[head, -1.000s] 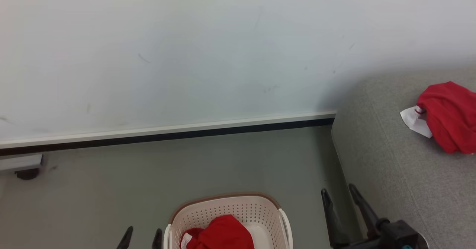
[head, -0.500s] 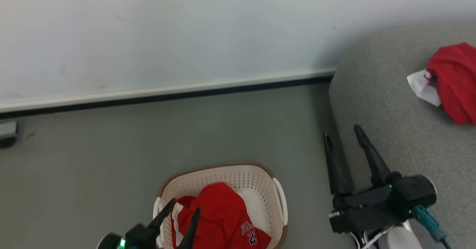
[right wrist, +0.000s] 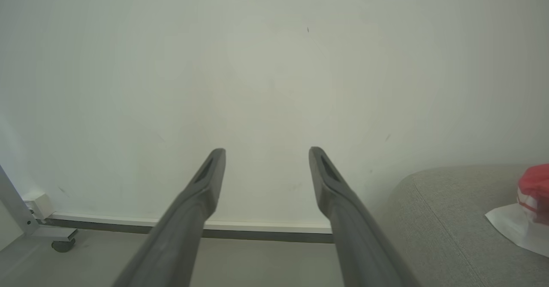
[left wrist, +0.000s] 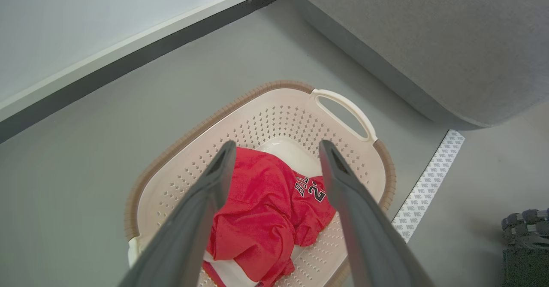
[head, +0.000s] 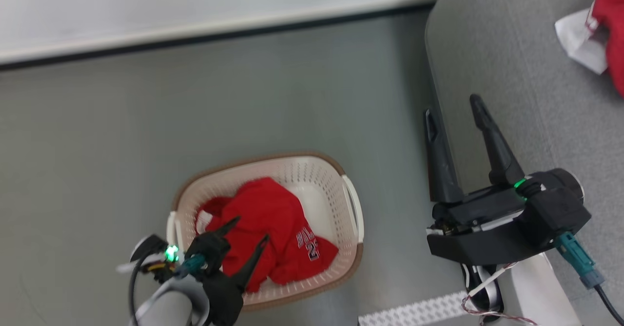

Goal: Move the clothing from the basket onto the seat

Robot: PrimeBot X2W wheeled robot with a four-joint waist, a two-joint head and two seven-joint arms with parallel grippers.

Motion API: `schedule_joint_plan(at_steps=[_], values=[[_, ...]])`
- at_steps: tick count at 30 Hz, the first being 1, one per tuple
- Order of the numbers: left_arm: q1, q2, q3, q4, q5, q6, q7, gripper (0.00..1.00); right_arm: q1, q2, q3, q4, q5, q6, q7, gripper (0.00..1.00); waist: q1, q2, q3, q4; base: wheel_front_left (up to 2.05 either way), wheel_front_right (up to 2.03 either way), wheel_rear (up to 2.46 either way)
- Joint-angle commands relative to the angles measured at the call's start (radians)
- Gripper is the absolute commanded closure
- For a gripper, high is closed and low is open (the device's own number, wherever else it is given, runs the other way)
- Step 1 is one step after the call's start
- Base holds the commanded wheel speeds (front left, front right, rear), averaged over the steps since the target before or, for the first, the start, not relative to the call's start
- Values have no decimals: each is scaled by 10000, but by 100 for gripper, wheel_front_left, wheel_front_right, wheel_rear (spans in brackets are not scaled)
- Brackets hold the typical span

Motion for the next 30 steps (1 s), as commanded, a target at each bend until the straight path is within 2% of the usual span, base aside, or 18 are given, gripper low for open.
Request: schedule_joint_plan(at_steps=[1, 9, 15, 21, 30], values=[[-288, 142, -264, 254, -83, -2, -43, 0, -162, 38, -35, -67, -82, -4, -2, 0, -4, -2, 1155, -443, 0, 0, 0], [-2288, 394, -2066, 2152, -375, -3, 189, 0, -868, 228, 28, -257, -123, -4, 0, 0, -4, -2, 2452, -723, 0, 0, 0], [-3622, 274, -2712, 3609, -299, -3, 632, 0, -1348, 335, 221, -367, -68, -4, -2, 0, -4, -2, 3397, -1095, 0, 0, 0], [-4643, 262, -3599, 4493, -223, -2, 888, 0, -1731, 392, 391, -514, 66, -4, -2, 0, -4, -2, 4345, -1437, 0, 0, 0], [-5648, 168, -4054, 5495, -101, -2, 1137, 0, -1951, 397, 485, -849, 552, -4, -2, 0, -4, -2, 5305, -1741, 0, 0, 0]])
